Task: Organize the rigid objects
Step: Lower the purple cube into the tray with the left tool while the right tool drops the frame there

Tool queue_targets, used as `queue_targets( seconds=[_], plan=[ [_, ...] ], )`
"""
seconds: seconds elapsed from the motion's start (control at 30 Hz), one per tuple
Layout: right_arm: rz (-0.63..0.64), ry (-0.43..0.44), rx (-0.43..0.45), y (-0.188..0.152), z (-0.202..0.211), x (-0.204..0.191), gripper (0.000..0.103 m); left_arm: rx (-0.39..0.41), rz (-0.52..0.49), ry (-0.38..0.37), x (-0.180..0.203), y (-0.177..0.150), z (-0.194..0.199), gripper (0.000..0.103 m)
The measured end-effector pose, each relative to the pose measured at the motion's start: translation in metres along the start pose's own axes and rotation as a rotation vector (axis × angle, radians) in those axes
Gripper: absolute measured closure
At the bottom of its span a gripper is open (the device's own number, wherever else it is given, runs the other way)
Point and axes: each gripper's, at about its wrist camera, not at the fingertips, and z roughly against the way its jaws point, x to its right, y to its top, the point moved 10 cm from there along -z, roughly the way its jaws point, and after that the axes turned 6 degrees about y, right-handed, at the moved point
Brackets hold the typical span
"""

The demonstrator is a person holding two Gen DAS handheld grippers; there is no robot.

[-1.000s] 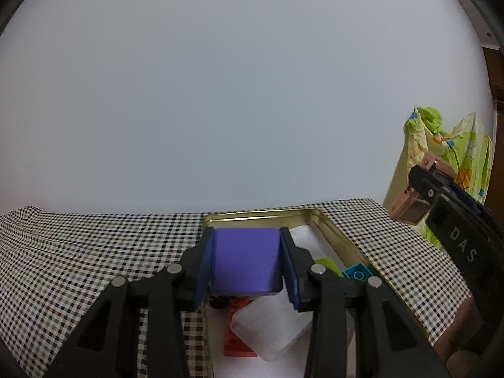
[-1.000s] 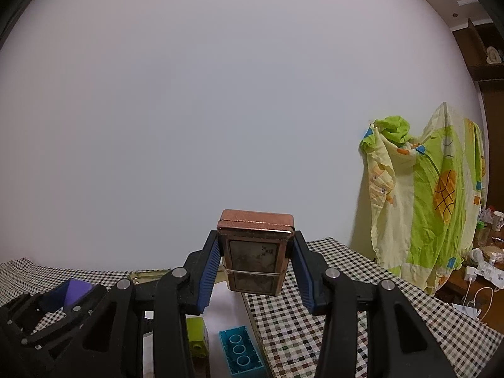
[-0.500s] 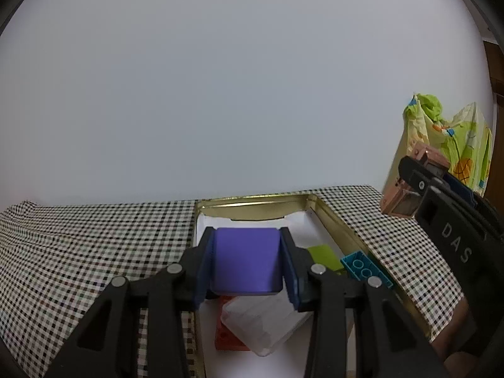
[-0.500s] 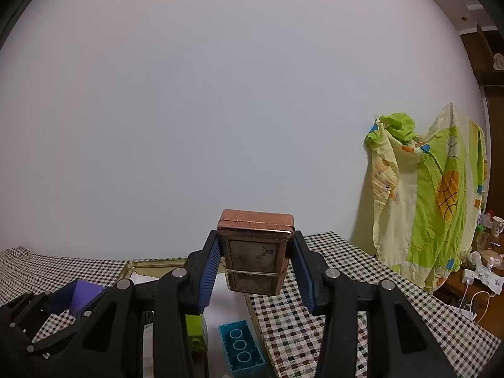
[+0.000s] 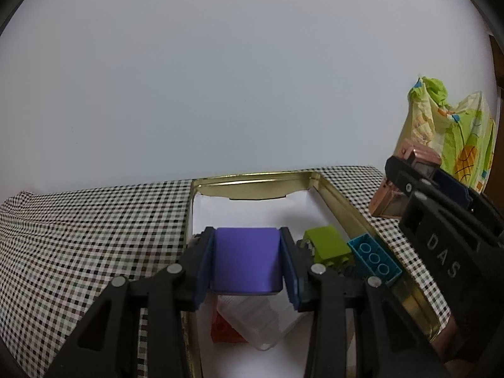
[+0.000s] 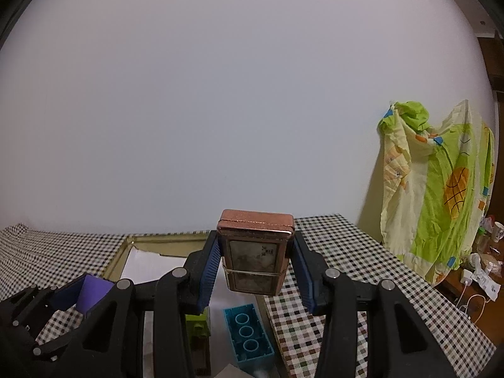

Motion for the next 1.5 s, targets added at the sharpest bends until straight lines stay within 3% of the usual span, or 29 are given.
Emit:
queue_targets(
  seconds=[0.27, 0.53, 1.3, 1.37, 1.43, 1.5],
  plan=[
    [0.002, 0.018, -0.051, -0.008, -0.009, -0.007, 0.056, -0.033, -0.024, 0.022, -0.001, -0.005, -0.005, 0.064],
    [-0.011, 0.043, -0.11, -0.016, -0.021, -0.013, 0.056, -0.139, -0.017, 0.025, -0.002, -0.013, -0.023, 0.064],
    [-0.048, 0.128, -0.182, -0.026, -0.035, -0.029, 0.055, -0.166, -0.037, 0.023, -0.007, -0.019, -0.025, 0.063],
    [-0.064, 0.159, -0.168, -0.024, -0.034, -0.031, 0.053, -0.17, -0.041, 0.02, -0.008, -0.02, -0.025, 0.054],
    [-0.063, 0.179, -0.152, -0.022, -0.032, -0.035, 0.047, -0.167, -0.035, 0.021, -0.009, -0.018, -0.022, 0.022],
    [-0.055, 0.185, -0.126, -0.019, -0.029, -0.037, 0.029, -0.132, -0.027, 0.02, -0.009, -0.013, -0.016, 0.003]
  ],
)
